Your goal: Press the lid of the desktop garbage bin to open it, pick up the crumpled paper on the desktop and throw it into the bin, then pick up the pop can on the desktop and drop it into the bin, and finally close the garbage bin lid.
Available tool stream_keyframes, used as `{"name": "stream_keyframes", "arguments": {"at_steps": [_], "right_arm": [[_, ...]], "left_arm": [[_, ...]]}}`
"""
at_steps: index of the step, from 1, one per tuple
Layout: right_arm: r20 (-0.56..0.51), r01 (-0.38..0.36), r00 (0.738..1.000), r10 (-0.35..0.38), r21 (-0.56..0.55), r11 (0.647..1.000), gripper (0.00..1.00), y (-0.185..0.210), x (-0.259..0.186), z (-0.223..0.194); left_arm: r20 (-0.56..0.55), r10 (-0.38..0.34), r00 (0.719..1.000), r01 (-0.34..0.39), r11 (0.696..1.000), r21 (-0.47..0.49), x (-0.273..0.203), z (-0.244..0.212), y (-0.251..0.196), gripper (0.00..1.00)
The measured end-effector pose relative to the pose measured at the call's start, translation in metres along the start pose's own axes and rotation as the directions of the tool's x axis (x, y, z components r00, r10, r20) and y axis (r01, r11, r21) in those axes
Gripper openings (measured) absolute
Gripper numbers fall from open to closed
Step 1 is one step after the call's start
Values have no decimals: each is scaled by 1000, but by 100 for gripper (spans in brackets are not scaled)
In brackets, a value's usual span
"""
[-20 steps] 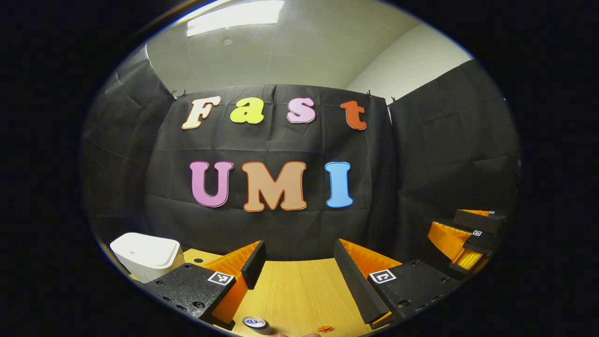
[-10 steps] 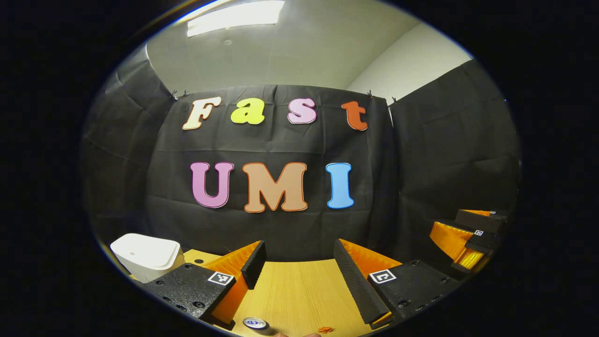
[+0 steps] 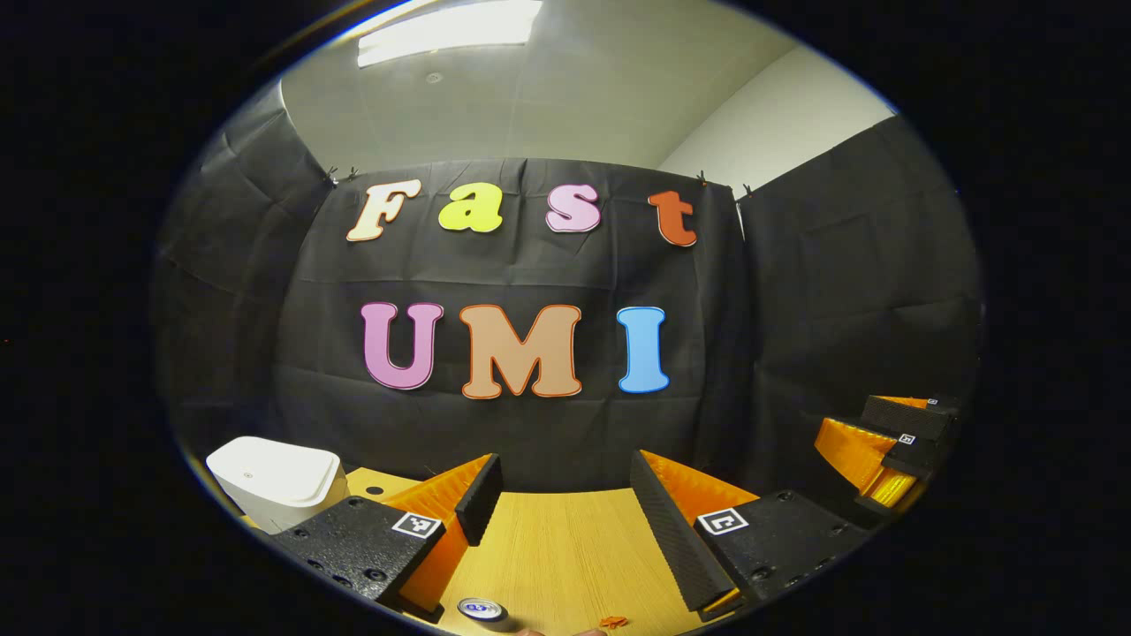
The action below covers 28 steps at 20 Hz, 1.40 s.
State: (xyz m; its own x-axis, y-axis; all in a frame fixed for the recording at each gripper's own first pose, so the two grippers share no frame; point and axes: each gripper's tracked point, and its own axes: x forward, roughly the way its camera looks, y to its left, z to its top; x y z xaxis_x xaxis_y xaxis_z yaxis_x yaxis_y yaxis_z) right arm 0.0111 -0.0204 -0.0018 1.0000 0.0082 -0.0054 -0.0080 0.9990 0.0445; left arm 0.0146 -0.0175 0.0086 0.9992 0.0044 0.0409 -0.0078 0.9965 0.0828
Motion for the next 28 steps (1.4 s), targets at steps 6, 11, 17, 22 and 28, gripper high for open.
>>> {"name": "stream_keyframes", "arguments": {"at_steps": [6, 11, 17, 22, 28], "right_arm": [[-8, 0, 1000, 0, -9, 1000, 98, 2, -6, -2], [-5, -11, 1000, 11, -10, 1000, 98, 8, -9, -2], [-22, -41, 999, 41, -2, 999, 98, 21, -7, -9], [-12, -57, 998, 57, -2, 998, 98, 29, -6, -6], [-8, -91, 996, 92, 9, 996, 98, 47, -2, -6]], "left_arm": [[-33, 14, 999, -14, 1000, -25, -2, -15, 15, 89], [-21, 53, 998, -54, 998, -22, -5, -10, 35, 89], [28, 96, 995, -97, 995, 9, -11, 4, 54, 60], [46, 174, 984, -175, 984, 16, -17, 9, 80, 8], [60, 243, 968, -246, 968, 53, -26, 17, 114, 0]]}}
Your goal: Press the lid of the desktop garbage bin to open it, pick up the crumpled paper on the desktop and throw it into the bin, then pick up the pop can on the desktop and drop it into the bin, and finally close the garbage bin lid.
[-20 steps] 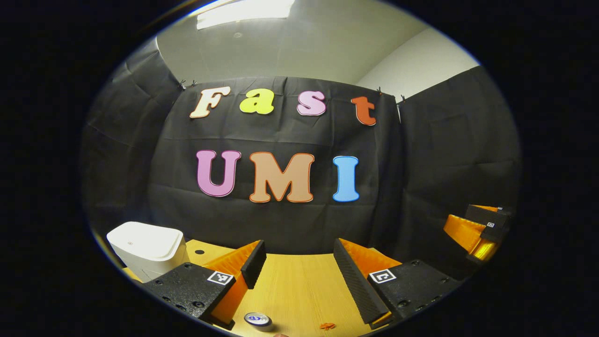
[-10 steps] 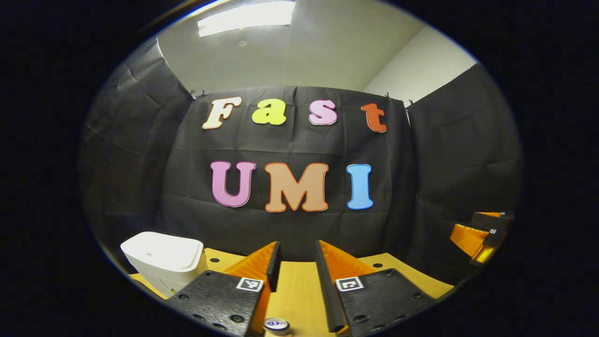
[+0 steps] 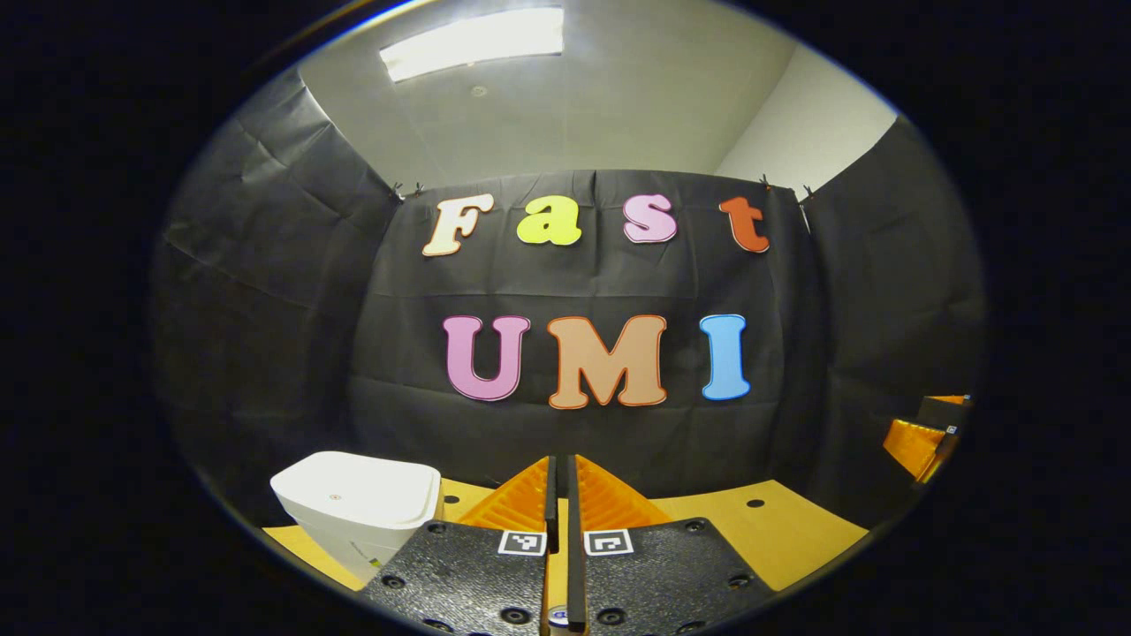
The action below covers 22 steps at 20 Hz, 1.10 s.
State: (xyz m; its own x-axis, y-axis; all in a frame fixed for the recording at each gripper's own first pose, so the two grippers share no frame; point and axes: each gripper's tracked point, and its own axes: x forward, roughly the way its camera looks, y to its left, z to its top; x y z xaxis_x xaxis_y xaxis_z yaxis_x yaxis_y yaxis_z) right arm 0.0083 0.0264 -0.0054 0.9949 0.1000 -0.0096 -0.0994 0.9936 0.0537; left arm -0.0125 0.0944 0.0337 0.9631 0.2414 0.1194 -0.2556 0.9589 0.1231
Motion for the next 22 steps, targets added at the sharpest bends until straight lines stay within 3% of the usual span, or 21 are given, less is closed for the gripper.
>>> {"name": "stream_keyframes", "arguments": {"at_steps": [7, 15, 22], "right_arm": [[-7, -49, 999, 49, -7, 999, 98, 29, 8, -4], [-25, -54, 998, 54, -12, 998, 98, 49, 13, -8], [-47, -64, 997, 63, -28, 998, 98, 68, 18, -15]], "left_arm": [[-1, 132, 991, -132, 990, 51, 3, -2, 64, 1], [-81, 301, 950, -297, 953, 56, 7, -47, 151, 1], [-145, 371, 917, -360, 928, 97, 14, -82, 201, 1]]}}
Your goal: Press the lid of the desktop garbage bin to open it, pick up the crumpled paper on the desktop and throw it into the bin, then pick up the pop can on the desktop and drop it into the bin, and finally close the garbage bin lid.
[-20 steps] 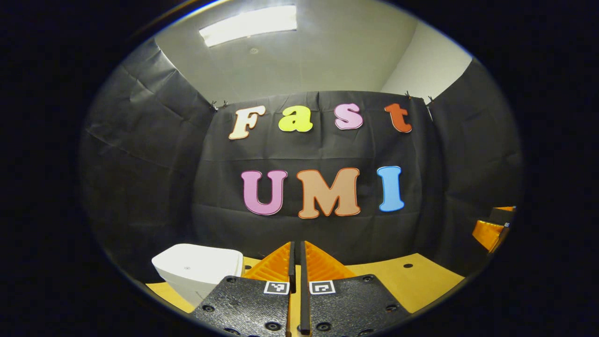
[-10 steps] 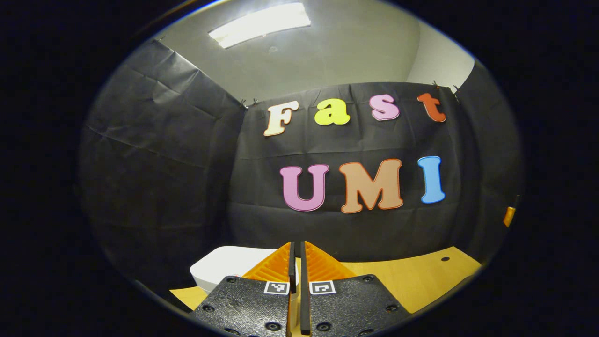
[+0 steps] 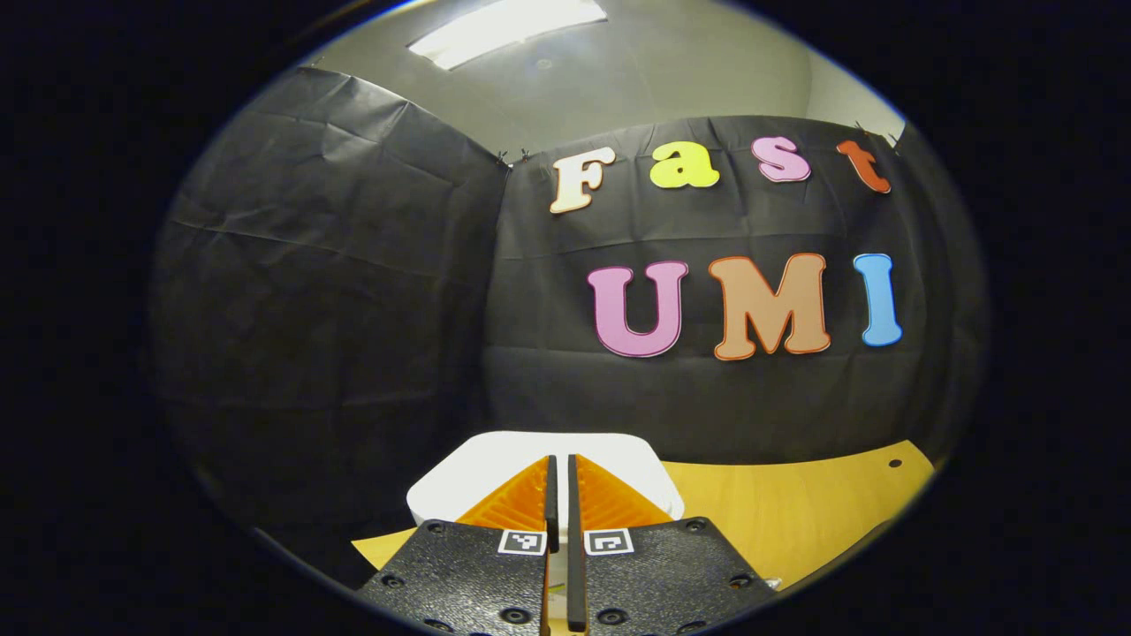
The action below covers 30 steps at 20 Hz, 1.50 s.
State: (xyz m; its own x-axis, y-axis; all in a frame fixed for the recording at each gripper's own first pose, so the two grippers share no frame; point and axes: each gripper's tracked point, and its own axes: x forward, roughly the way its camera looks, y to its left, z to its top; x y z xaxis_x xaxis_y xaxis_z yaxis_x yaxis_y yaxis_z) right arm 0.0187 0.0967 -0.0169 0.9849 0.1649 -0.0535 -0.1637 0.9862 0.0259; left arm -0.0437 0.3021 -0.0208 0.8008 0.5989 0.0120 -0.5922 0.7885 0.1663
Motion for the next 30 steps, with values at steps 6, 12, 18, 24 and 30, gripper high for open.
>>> {"name": "stream_keyframes", "arguments": {"at_steps": [6, 12, 18, 24, 30], "right_arm": [[-7, -2, 1000, 2, -3, 1000, 98, 9, 5, -3], [-30, -19, 999, 18, -9, 1000, 98, 18, 8, -11], [-24, -42, 999, 42, 10, 999, 98, 19, 9, -6], [2, -42, 999, 42, 9, 999, 98, 6, 7, 2], [-43, -47, 998, 48, 37, 998, 98, -6, 13, -17]], "left_arm": [[-51, 12, 999, -11, 1000, 18, 9, -30, 9, 1], [-5, -11, 1000, 11, 1000, 6, 9, -34, 9, 0], [22, -18, 1000, 16, 999, 51, 6, -7, 7, 0], [166, -83, 983, 82, 997, 17, -17, 69, -20, 6], [246, -213, 946, 222, 975, -8, -58, 112, -72, 6]]}}
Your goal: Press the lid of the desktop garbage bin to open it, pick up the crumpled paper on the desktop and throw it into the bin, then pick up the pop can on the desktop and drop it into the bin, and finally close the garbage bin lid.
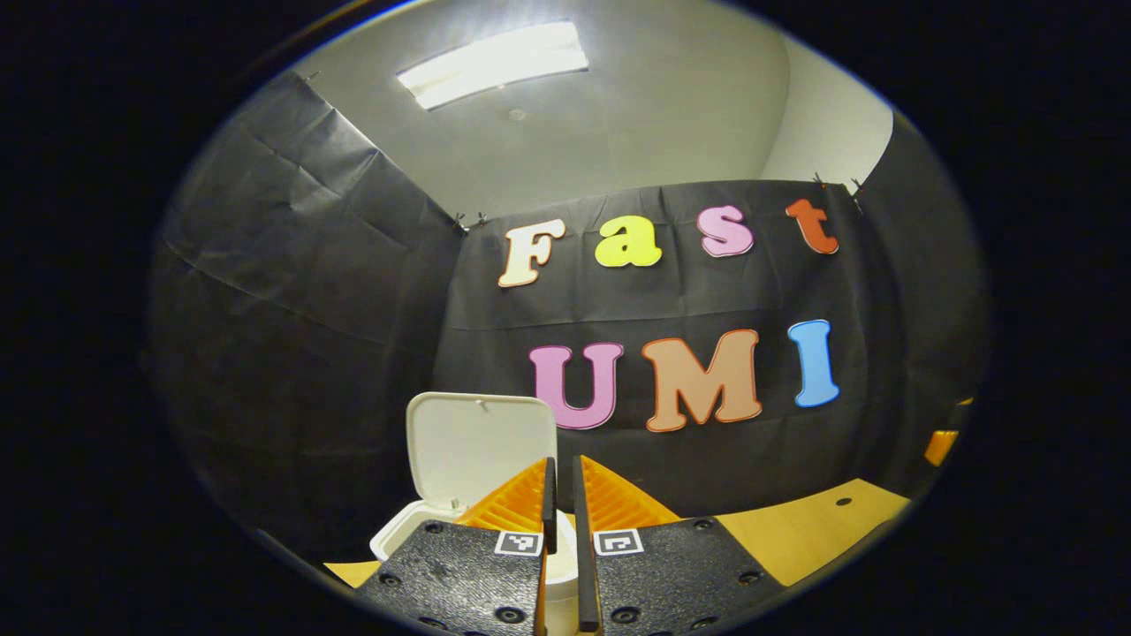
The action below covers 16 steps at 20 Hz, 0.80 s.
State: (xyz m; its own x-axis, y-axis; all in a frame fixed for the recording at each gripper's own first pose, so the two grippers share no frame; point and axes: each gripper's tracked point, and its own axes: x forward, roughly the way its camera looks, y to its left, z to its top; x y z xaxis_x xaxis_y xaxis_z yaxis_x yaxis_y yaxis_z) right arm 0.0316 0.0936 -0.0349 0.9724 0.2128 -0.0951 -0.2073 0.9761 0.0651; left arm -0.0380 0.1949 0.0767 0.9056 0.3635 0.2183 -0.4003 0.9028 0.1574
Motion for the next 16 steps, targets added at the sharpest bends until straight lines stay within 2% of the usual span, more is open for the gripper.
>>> {"name": "stream_keyframes", "arguments": {"at_steps": [1, 4, 8, 9, 10, 11, 16], "right_arm": [[-16, -3, 1000, 3, 0, 1000, 98, -2, 2, -7], [-73, -15, 997, 14, -7, 1000, 99, -2, 6, -31], [-173, -49, 984, 42, -36, 998, 99, 4, 13, -77], [-206, -68, 977, 58, -41, 997, 99, 8, 15, -90], [-246, -92, 966, 80, -40, 995, 99, 14, 16, -108], [-286, -109, 954, 95, -33, 993, 99, 19, 17, -125], [-457, -147, 882, 110, -47, 988, 99, 26, 19, -206]], "left_arm": [[6, -29, 1000, 30, 1000, -8, -5, 4, -11, 7], [13, -103, 995, 103, 994, -27, -18, 10, -36, 33], [6, -131, 991, 131, 990, -46, -34, 12, -47, 58], [5, -135, 991, 135, 990, -47, -38, 14, -48, 60], [6, -130, 992, 130, 991, -39, -41, 16, -45, 55], [9, -121, 993, 121, 992, -24, -44, 19, -41, 60], [8, -51, 999, 50, 998, 27, -56, 26, -12, 65]]}}
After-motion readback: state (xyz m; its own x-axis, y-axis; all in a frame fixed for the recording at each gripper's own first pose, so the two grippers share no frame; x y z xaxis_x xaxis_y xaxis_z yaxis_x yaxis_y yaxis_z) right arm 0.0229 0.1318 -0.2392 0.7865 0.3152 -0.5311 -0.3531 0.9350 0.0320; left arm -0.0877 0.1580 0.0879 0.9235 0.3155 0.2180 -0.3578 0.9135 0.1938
